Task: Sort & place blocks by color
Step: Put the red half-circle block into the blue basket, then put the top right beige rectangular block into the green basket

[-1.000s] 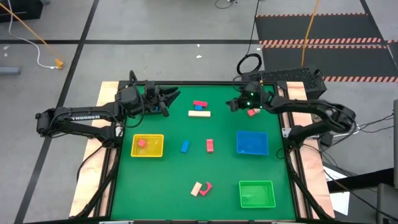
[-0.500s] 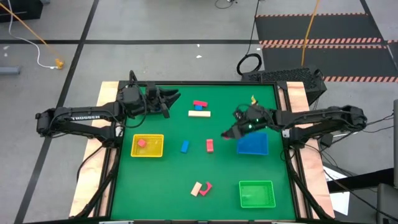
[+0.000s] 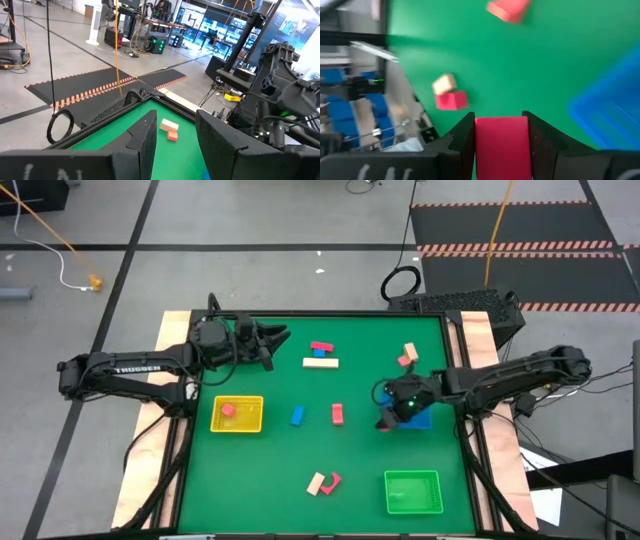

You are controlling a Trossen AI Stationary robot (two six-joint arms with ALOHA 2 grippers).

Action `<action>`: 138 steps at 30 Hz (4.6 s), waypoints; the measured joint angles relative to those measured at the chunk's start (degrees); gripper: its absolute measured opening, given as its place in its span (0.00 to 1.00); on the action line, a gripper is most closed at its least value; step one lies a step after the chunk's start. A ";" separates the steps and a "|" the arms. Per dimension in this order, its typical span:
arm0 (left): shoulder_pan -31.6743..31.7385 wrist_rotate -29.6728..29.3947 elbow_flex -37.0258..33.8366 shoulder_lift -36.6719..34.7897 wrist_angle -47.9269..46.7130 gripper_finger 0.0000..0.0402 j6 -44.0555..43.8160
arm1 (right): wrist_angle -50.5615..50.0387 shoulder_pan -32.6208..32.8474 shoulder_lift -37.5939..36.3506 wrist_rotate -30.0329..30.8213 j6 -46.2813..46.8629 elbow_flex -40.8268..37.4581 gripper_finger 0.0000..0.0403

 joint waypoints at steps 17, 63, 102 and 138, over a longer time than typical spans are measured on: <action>0.00 0.02 0.00 -0.02 -0.18 0.34 -0.55 | -27.08 -0.14 -2.37 19.95 4.14 0.00 0.28; 0.96 -0.20 0.00 -0.02 -2.11 0.34 -1.18 | -15.03 -34.02 -0.37 37.47 -26.25 -0.02 0.59; 0.96 -0.24 0.00 0.00 -3.05 0.34 -1.19 | -4.50 -45.56 13.08 28.11 -30.48 -0.09 0.28; 0.92 -0.09 0.00 0.00 -11.73 0.34 -3.02 | 20.63 11.26 -5.93 15.23 10.02 -0.02 0.28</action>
